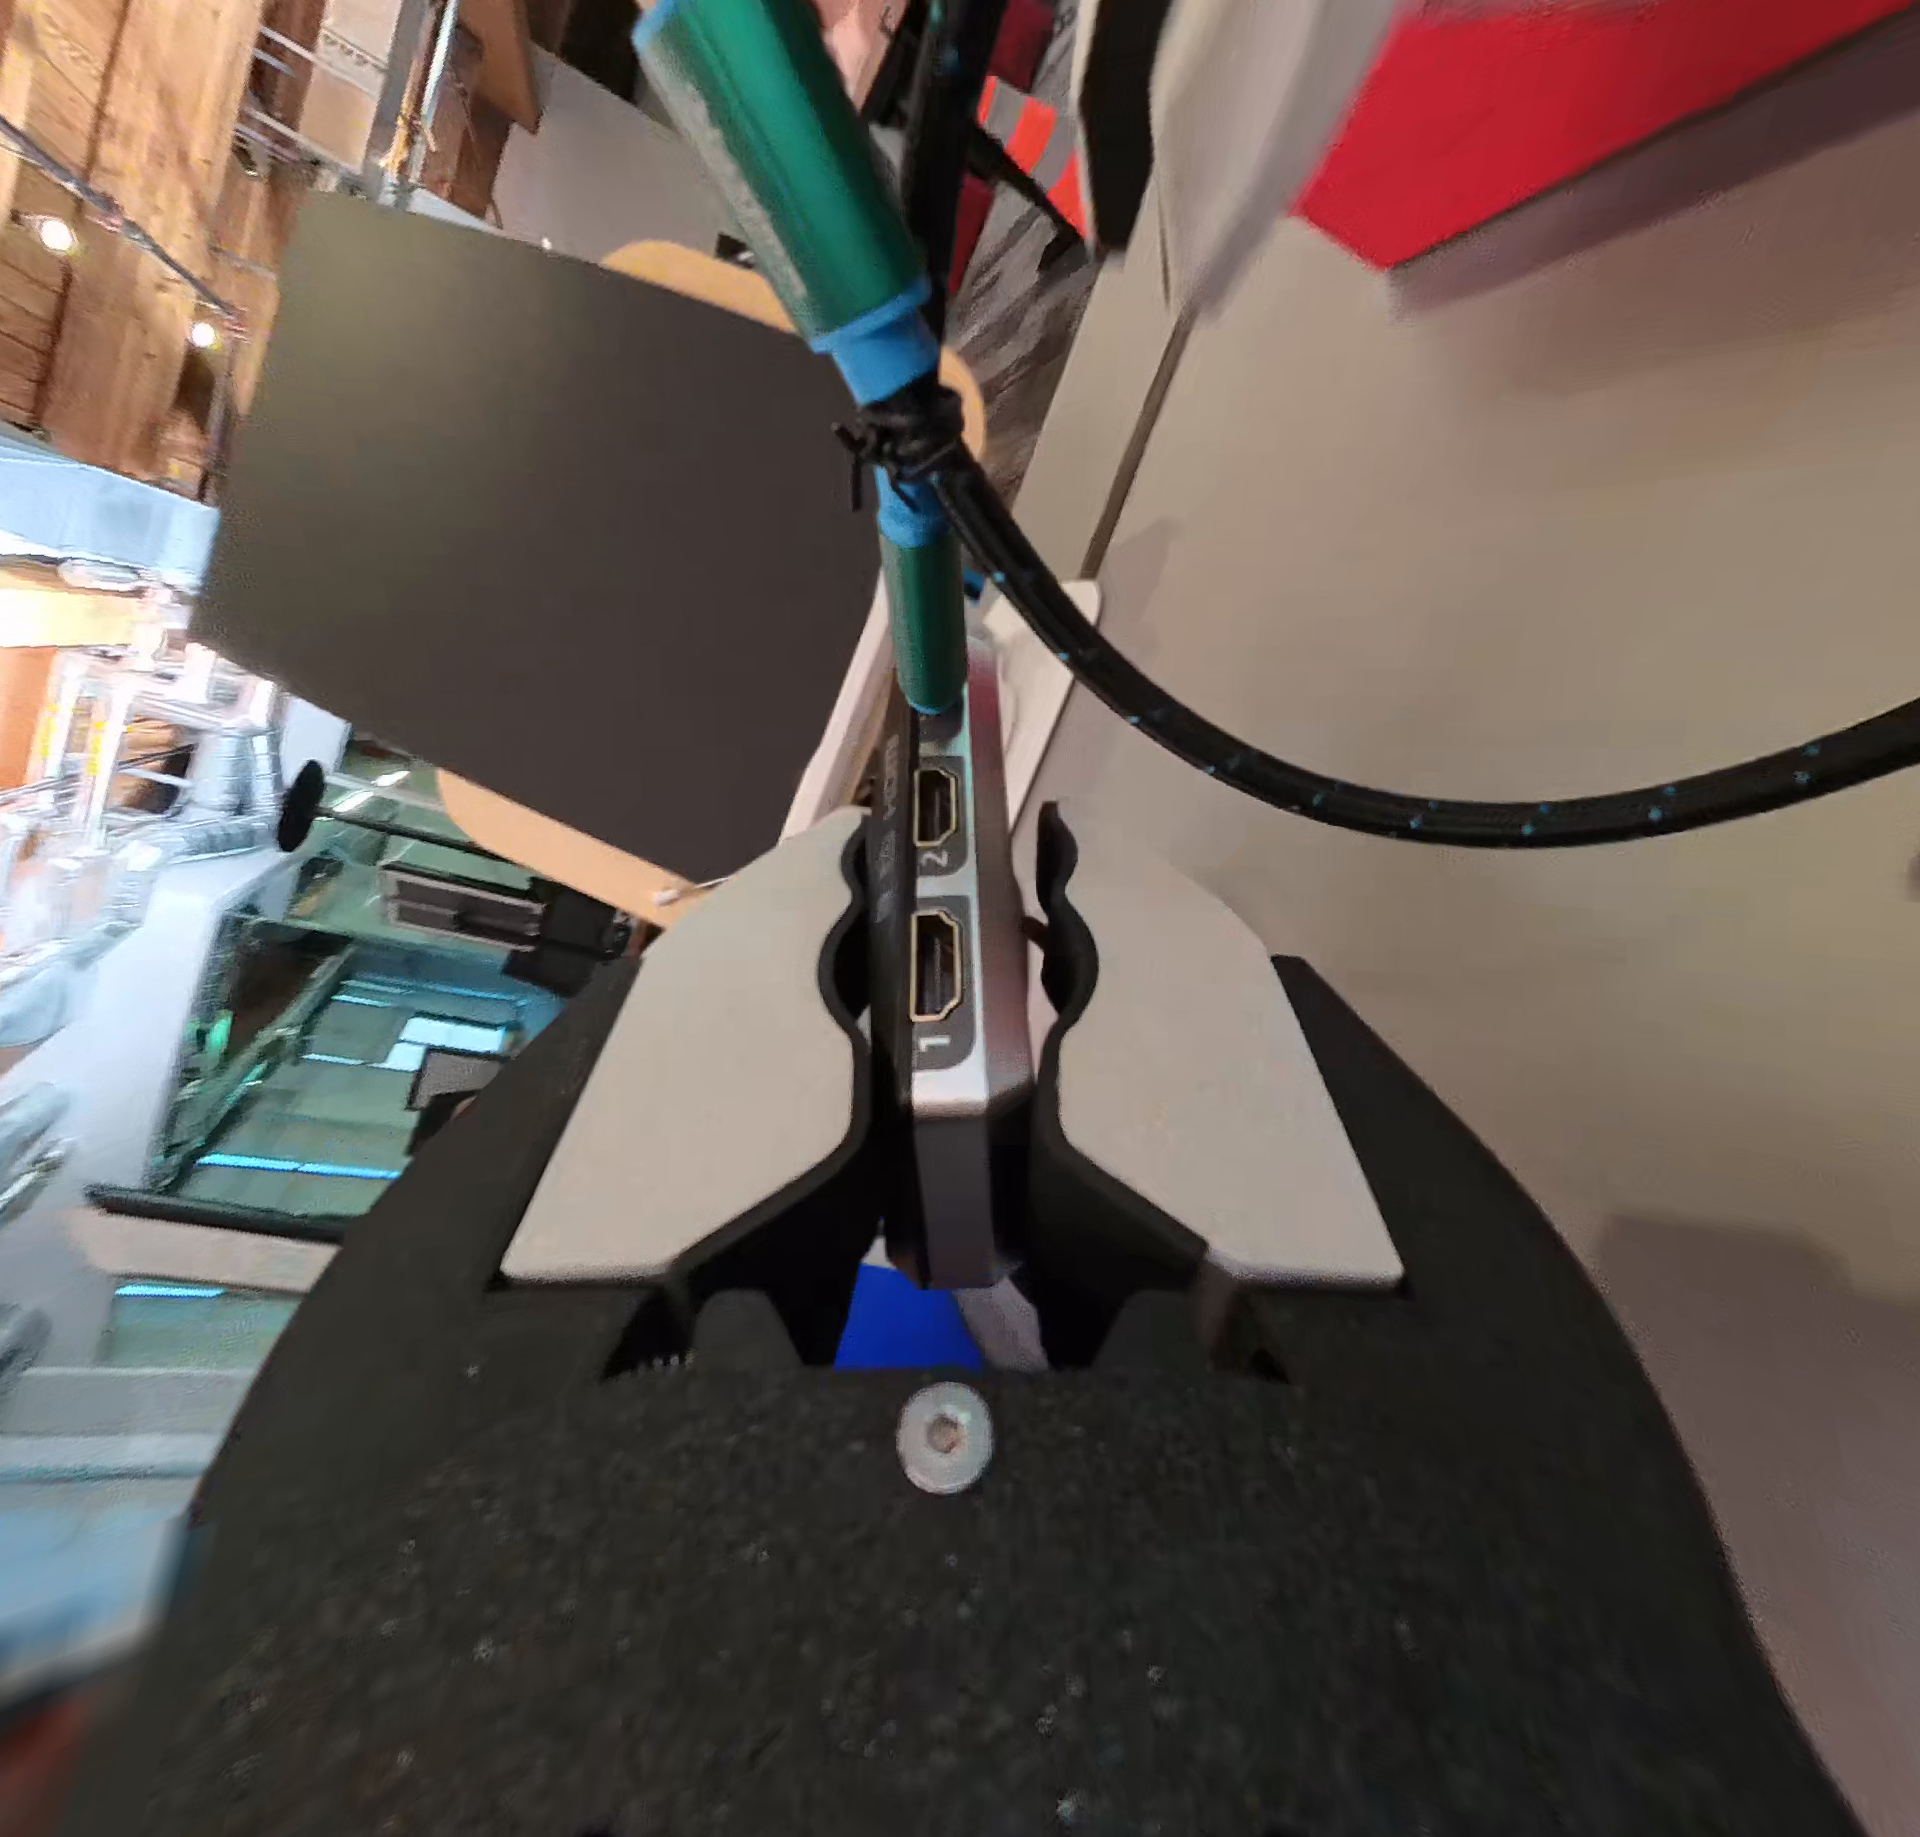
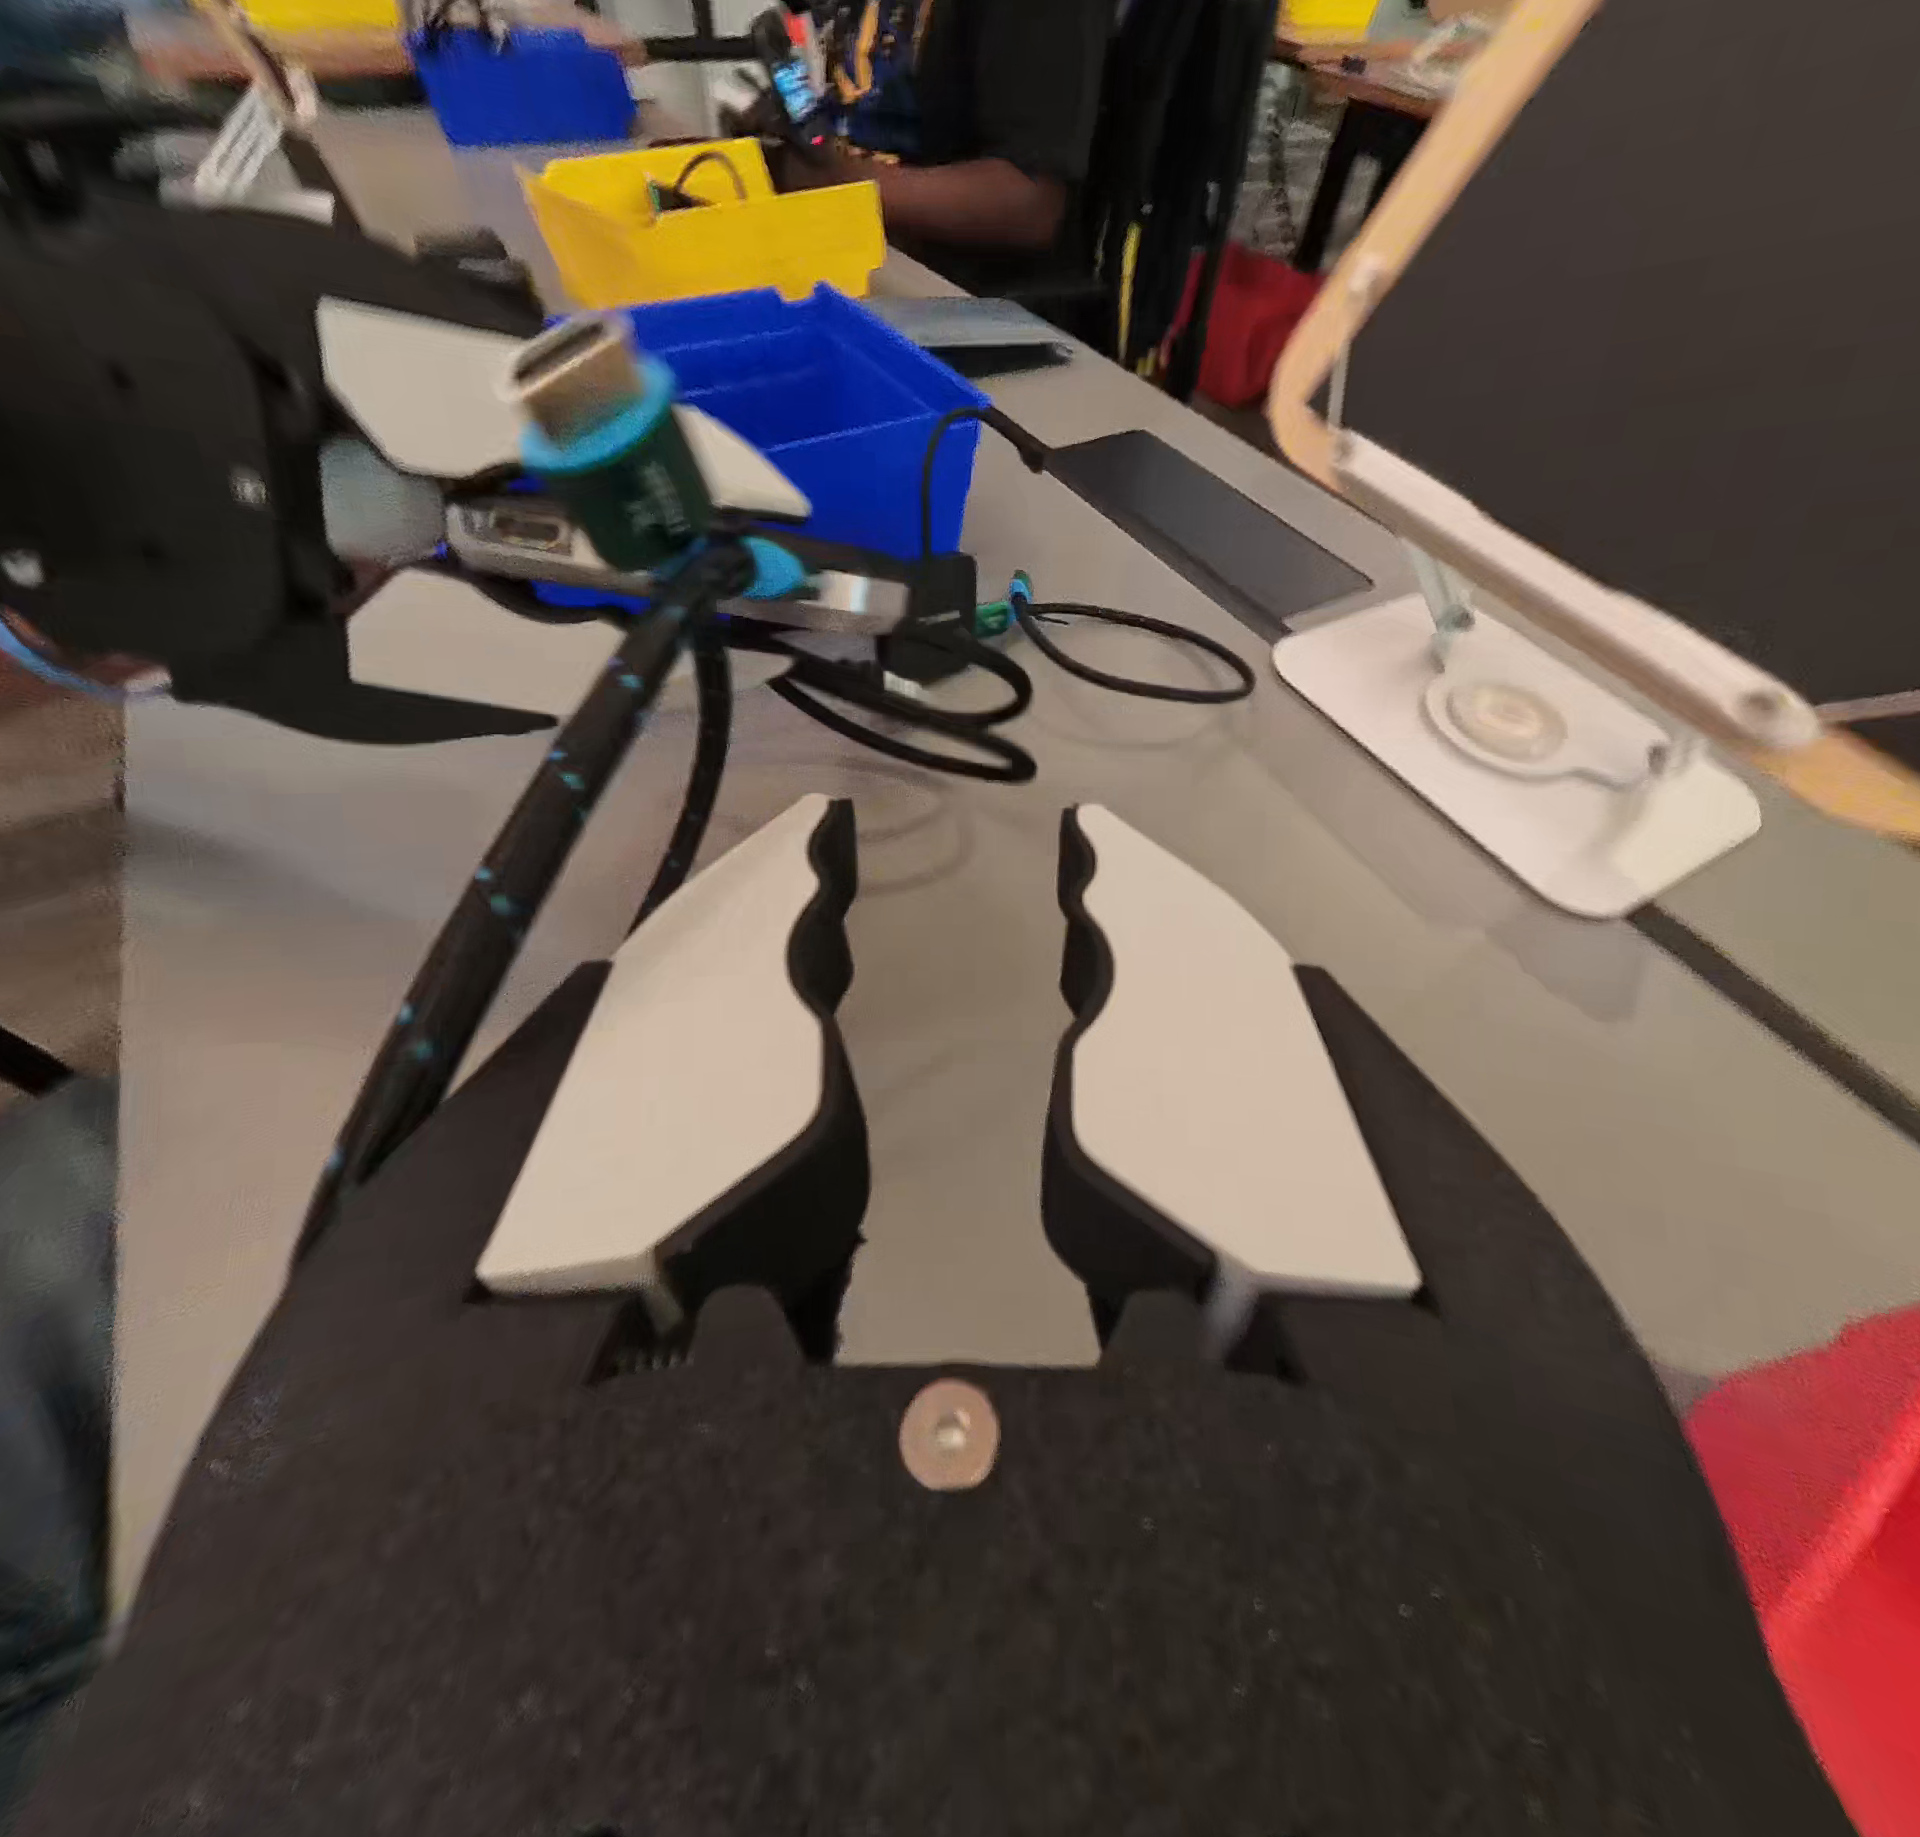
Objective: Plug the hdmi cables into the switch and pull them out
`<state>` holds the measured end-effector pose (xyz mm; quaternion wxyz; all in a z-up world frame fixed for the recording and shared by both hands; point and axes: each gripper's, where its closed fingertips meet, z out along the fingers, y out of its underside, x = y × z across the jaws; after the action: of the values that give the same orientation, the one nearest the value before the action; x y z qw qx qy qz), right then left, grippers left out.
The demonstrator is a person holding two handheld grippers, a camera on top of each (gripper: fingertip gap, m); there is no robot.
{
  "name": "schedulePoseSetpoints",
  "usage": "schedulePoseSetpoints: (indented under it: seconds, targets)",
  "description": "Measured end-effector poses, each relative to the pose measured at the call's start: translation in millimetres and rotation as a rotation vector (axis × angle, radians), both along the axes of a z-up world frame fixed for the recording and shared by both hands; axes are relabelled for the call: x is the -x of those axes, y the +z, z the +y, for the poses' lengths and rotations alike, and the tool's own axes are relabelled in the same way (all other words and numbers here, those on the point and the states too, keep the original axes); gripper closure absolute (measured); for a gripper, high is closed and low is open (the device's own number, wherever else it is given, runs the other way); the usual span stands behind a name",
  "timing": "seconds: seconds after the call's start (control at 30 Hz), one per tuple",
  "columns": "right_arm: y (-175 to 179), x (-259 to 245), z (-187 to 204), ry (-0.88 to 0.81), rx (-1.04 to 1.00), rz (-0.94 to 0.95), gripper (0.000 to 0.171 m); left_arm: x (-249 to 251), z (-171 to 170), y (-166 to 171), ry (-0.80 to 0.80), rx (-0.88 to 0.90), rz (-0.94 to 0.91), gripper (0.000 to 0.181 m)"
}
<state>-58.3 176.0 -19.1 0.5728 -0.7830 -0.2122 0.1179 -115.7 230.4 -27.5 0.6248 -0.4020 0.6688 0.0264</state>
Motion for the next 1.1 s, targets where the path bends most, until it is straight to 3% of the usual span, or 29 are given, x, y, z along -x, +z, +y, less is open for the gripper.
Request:
schedulePoseSetpoints:
  seconds: [0.13, 0.33, 0.4, 0.53, 0.63, 0.73, 0.97, 1.1]
  targets:
    - [4.8, 39.1, -0.3, 0.113, -0.074, 0.019, 0.132, -1.9, -13.5, 2.5, -0.028, -0.004, 0.007, 0.152]
    - [10.9, 55.4, -3.8, 0.152, -0.164, 0.044, 0.14, 1.7, -13.1, 3.6, -0.007, -0.066, 0.032, 0.152]
    - [9.2, 55.3, -6.8, 0.168, -0.155, 0.0, 0.136, 6.1, -6.4, 5.9, 0.03, -0.118, 0.035, 0.152]
    - [13.7, 12.0, -9.6, 0.063, -0.103, -0.076, 0.136, 16.4, 6.8, 2.9, 0.087, -0.183, 0.054, 0.152]
    - [47.1, -39.6, -24.2, -0.086, -0.112, -0.048, 0.137, 21.6, 8.4, -3.6, 0.105, -0.27, 0.093, 0.152]
    - [79.3, -17.0, -41.5, -0.013, -0.047, 0.123, 0.137, 18.6, 2.2, -8.1, 0.102, -0.364, 0.133, 0.153]
    - [28.7, 58.4, -22.3, 0.133, 0.378, 0.009, 0.132, 3.6, -15.5, -5.8, 0.078, -0.397, 0.143, 0.153]
    - [-1.0, 49.0, -14.3, -0.035, 0.38, -0.225, 0.132, 0.1, -18.9, -7.0, 0.085, -0.382, 0.13, 0.152]
